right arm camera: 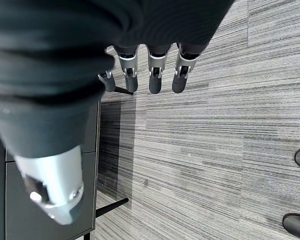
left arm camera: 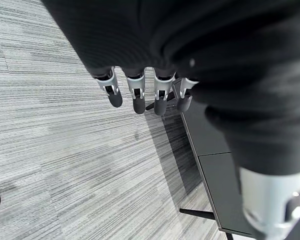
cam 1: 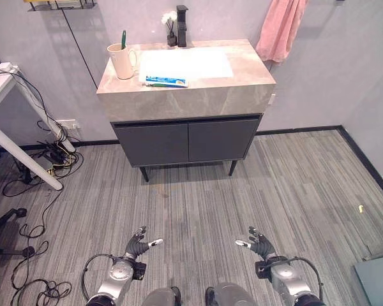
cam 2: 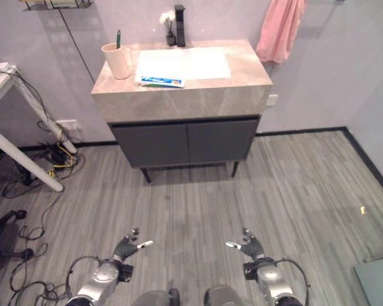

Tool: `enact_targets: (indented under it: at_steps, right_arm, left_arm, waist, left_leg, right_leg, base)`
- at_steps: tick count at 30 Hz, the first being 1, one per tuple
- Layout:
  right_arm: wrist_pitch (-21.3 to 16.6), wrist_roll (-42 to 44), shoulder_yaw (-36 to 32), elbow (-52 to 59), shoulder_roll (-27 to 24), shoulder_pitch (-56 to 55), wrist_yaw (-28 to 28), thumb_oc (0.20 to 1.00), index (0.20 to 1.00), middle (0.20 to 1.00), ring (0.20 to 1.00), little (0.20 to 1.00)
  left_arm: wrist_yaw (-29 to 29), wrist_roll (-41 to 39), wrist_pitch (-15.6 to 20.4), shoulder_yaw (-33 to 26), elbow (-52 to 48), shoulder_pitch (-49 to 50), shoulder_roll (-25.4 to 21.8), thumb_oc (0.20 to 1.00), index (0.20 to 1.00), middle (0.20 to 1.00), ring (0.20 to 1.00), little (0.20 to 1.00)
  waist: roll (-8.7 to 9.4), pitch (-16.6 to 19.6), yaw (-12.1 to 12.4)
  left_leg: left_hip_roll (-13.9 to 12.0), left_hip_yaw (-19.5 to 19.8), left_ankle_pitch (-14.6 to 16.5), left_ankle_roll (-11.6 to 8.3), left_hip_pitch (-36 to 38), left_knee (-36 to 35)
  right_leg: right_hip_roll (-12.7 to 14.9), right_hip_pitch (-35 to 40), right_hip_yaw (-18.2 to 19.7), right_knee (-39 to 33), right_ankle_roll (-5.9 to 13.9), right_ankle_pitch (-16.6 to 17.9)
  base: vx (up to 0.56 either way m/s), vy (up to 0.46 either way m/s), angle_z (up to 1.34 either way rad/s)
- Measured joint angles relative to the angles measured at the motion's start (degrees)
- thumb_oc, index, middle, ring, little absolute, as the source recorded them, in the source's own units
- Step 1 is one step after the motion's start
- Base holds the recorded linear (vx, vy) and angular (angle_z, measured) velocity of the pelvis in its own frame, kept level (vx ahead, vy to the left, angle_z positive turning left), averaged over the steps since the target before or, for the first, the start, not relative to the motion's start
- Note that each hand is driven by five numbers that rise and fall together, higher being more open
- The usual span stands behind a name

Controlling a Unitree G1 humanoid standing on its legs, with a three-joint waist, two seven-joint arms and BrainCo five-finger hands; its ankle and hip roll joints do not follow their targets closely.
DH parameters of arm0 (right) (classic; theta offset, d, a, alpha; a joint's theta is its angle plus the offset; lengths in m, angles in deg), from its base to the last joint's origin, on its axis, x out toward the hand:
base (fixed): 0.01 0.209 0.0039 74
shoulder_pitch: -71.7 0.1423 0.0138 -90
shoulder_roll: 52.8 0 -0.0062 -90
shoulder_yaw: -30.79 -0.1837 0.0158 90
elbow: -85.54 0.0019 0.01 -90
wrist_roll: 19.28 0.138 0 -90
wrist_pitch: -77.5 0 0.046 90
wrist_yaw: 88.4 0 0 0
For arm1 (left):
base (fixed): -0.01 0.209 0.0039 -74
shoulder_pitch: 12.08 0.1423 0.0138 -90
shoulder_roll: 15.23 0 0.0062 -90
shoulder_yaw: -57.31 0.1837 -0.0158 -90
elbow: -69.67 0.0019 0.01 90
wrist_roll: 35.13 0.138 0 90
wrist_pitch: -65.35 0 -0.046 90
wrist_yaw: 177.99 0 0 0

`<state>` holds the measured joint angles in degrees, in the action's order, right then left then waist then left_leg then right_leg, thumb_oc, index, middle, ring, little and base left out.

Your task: Put brush and paste in cup on sink, flatten towel.

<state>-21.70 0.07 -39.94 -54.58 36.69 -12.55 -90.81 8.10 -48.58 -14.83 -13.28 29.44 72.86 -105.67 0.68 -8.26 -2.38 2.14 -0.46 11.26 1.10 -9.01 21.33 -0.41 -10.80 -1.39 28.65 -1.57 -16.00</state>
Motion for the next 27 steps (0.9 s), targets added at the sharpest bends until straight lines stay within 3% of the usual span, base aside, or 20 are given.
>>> enact_targets:
  at_steps: [16, 19, 21, 22, 23, 25, 27]
  right_arm:
    - [0.13, -2.16, 0.04, -0.27, -0.38, 1.74, -1.28, 1.000, 1.000, 1.000, 1.000, 1.000]
    - [0.18, -2.18, 1.09, -0.18, -1.19, 1.83, -1.30, 1.000, 1.000, 1.000, 1.000, 1.000]
    - [0.26, -2.18, 1.22, -0.26, -1.62, 1.82, -1.27, 1.000, 1.000, 1.000, 1.000, 1.000]
    - [0.37, -2.15, 1.47, -0.19, -1.77, 1.78, -1.17, 1.000, 1.000, 1.000, 1.000, 1.000]
    - [0.35, -2.14, 1.52, 0.00, -2.02, 1.71, -1.16, 1.000, 1.000, 1.000, 1.000, 1.000]
    - [0.40, -2.13, 1.24, 0.02, -2.48, 1.88, -1.41, 1.000, 1.000, 1.000, 1.000, 1.000]
    - [0.42, -2.10, 1.19, 0.04, -2.54, 2.17, -1.73, 1.000, 1.000, 1.000, 1.000, 1.000]
  left_arm:
    - [-0.14, -0.09, -0.10, 2.12, 1.14, -0.25, 1.01, 1.000, 1.000, 1.000, 1.000, 1.000]
    - [-0.14, -0.09, -0.12, 2.16, 1.13, -0.28, 1.03, 1.000, 1.000, 1.000, 1.000, 1.000]
    - [-0.19, -0.10, -0.15, 2.30, 1.57, -1.76, 1.00, 1.000, 1.000, 1.000, 1.000, 1.000]
    - [-0.19, -0.10, -0.14, 2.31, 1.86, -2.15, 1.01, 1.000, 1.000, 1.000, 1.000, 1.000]
    - [-0.16, -0.18, -0.13, 2.30, 1.88, -2.22, 1.06, 1.000, 1.000, 1.000, 1.000, 1.000]
    - [-0.05, -1.88, -0.06, 2.08, 1.83, -2.53, 1.08, 1.000, 1.000, 1.000, 1.000, 1.000]
    - [0.06, -2.33, -0.04, 1.90, 1.98, -2.36, 0.95, 1.000, 1.000, 1.000, 1.000, 1.000]
  waist:
    - [-0.38, -0.16, -0.05]
    - [-1.08, -0.67, 0.07]
    - [-0.51, -2.00, -0.10]
    - [-0.20, -2.78, 1.17]
    - [-0.08, -3.17, 1.26]
    - [0.16, -5.00, 1.10]
    - [-0.26, -6.14, 1.39]
  left_leg:
    - [-0.81, 0.05, -1.34, -1.17, 0.60, -2.81]
    - [-1.68, 0.07, -2.20, -2.45, 0.53, -2.91]
    - [-1.45, 0.41, -3.88, -4.98, -4.59, 6.39]
    - [-1.42, 0.93, -7.07, -6.90, -7.17, 10.98]
    - [-0.78, 1.62, -7.98, -7.66, -7.81, 12.69]
    - [-1.54, 0.48, -9.94, -7.71, -11.01, 16.32]
    - [-1.95, -0.13, -9.63, -7.05, -13.56, 12.71]
  right_leg:
    - [-0.84, -0.42, 0.12, -1.00, -0.96, 0.34]
    - [-2.15, -0.07, -0.04, -2.14, -1.33, 0.37]
    - [-1.30, 0.37, -0.78, -3.01, -2.64, 1.07]
    - [-1.91, 1.25, -0.62, -3.71, -3.35, 1.62]
    - [-1.37, 1.89, -0.72, -4.40, -3.20, 1.34]
    - [-1.23, 3.93, -1.16, -6.52, -4.58, 1.68]
    - [-1.87, 5.07, -1.93, -8.30, -4.82, 2.14]
  base:
    - [0.02, -0.045, -0.01]
    - [0.04, -0.134, 0.02]
    - [0.05, -0.099, 0.19]
    - [0.12, -0.065, 0.11]
    - [0.16, -0.032, 0.17]
    - [0.10, -0.002, 0.26]
    - [0.31, 0.045, 0.14]
